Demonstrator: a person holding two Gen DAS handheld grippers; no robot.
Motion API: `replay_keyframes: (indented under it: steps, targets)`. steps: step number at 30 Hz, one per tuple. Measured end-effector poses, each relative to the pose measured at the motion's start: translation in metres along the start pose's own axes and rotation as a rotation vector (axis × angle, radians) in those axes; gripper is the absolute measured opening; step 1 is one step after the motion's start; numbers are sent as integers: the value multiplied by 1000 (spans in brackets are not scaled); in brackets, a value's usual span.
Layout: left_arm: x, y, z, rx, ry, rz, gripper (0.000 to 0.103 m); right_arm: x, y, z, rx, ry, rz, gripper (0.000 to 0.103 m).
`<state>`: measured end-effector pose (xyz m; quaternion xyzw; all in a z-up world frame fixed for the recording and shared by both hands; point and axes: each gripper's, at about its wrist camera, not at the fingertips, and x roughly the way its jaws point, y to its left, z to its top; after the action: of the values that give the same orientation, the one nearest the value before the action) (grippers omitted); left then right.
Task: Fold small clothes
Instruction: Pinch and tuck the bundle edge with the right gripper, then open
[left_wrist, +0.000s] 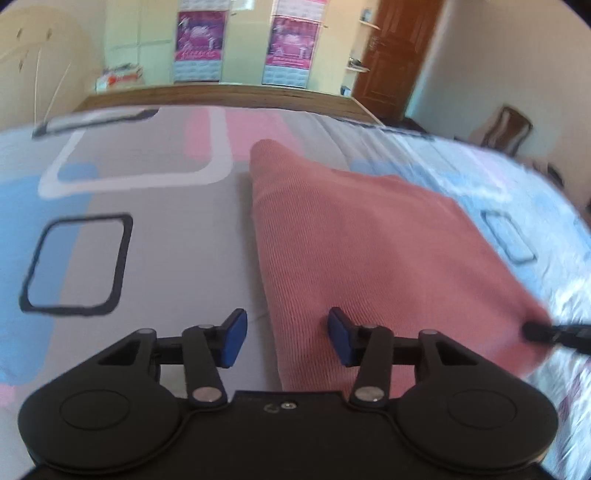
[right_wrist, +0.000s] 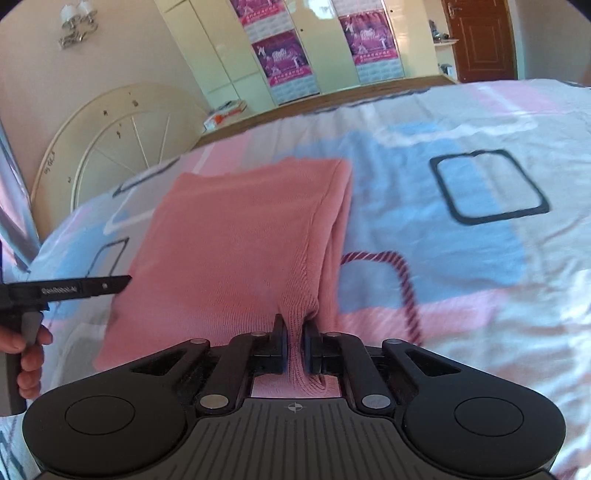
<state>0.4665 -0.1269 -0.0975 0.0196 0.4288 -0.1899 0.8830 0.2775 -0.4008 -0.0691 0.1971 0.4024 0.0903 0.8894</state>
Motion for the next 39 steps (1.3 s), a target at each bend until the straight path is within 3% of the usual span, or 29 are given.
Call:
replay_keyframes:
  steps: [4,6,8,9,11,13,15,17,20,22,26,30,32,35,39]
  targets:
    - [6,-8,-5,33,-2,46,51,20,-2,-5,-19,58,-48,6]
    - [-9,-8,-2,44,-17,33,48,17,0,-3,-12,52,-58,6]
    - [-27,-7,-6,69,-53,12,48,2,4,-1,-14,4,-102,31]
    - [-32,-7,-9,77,-53,5,48,-9,11,0,-51,-49,-145,33]
    - [-25,-8,-17,78,-11,-27,48,-21,26,3,-124,-104,-152,33]
    - [-8,-12,-24,73,45,-22,48,-15,42,5,-202,-98,-129,33]
    - [4,-13,-30,44,62,-16,49,7,57,1,-293,-38,-151,32]
    - [-1,-15,-29,54,67,-21,48,39,54,-11,-372,87,-282,35]
    - [-29,-10,-21,87,-28,-28,48,29,43,-5,-315,87,-258,35]
    - [-32,-4,-6,64,-70,-34,48,16,51,3,-336,-2,-259,34]
    - [-5,-14,29,78,-60,-60,38,31,78,37,-359,-84,-189,30]
    - [24,-49,40,180,-14,-118,40,83,98,53,-425,-2,-180,28]
    - [38,-62,30,226,13,-113,42,113,87,49,-456,81,-295,28]
    - [45,-59,25,201,4,-96,44,107,67,51,-371,39,-270,28]
    - [36,-56,36,175,-4,-106,42,104,74,54,-418,53,-284,28]
